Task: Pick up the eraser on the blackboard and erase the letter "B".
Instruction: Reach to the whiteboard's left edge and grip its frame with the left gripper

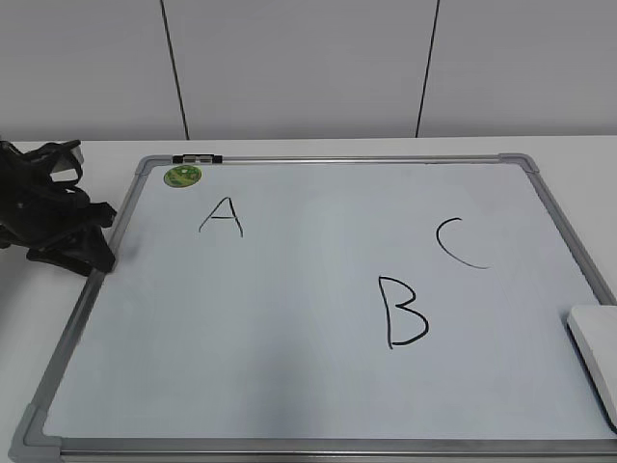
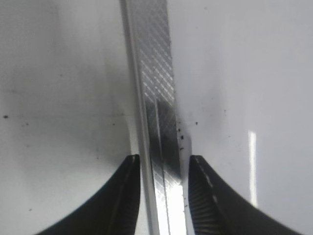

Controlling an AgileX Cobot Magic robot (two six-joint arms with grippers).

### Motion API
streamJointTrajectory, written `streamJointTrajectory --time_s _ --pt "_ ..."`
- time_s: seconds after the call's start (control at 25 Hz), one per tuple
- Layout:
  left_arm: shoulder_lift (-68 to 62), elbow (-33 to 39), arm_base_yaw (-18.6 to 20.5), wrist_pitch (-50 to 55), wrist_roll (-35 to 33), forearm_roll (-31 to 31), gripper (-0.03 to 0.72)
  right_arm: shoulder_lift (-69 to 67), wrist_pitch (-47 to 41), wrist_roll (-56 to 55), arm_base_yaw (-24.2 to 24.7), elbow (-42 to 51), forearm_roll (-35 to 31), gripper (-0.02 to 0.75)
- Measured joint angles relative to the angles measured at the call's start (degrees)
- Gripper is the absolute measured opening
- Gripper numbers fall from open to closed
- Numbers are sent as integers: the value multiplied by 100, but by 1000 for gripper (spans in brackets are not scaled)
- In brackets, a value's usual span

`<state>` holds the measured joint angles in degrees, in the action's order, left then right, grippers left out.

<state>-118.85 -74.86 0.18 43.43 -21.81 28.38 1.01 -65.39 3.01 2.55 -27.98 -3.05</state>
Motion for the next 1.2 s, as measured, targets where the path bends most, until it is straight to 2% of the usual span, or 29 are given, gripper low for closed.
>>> streamJointTrajectory --time_s 1.2 --pt "-151 -29 148 285 -9 156 200 0 0 0 0 0 0 586"
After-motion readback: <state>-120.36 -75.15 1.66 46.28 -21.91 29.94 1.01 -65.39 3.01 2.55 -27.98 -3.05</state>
